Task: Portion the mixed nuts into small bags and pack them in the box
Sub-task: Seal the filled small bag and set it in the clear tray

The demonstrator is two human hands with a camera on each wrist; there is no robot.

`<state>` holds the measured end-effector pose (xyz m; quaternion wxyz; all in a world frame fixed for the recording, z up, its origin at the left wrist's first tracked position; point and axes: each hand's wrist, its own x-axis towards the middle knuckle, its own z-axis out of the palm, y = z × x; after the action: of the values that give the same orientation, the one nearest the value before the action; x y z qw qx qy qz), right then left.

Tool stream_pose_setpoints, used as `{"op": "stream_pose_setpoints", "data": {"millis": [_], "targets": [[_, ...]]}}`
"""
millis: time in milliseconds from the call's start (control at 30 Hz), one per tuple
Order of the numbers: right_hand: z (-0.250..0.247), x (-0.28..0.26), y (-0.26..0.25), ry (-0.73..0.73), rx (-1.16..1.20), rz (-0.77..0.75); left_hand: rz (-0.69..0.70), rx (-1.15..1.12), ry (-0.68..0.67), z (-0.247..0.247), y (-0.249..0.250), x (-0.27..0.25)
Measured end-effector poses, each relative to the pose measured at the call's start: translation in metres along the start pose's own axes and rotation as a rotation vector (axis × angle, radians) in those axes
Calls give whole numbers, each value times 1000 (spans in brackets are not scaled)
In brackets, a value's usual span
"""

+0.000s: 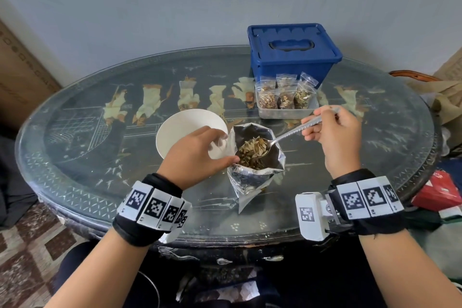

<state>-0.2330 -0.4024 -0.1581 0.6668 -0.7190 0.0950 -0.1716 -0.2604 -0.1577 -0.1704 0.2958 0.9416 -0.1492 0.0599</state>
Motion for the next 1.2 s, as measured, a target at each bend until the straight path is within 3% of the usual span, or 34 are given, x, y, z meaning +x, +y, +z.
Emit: {"op": "stream_pose_setpoints", "data": {"millis": [533, 1200], "targets": [[-13, 5, -16, 95, 155, 20, 33, 245, -151, -2, 18, 26], [3, -8, -12, 25, 148, 2, 89, 324, -225, 7, 31, 35]]}}
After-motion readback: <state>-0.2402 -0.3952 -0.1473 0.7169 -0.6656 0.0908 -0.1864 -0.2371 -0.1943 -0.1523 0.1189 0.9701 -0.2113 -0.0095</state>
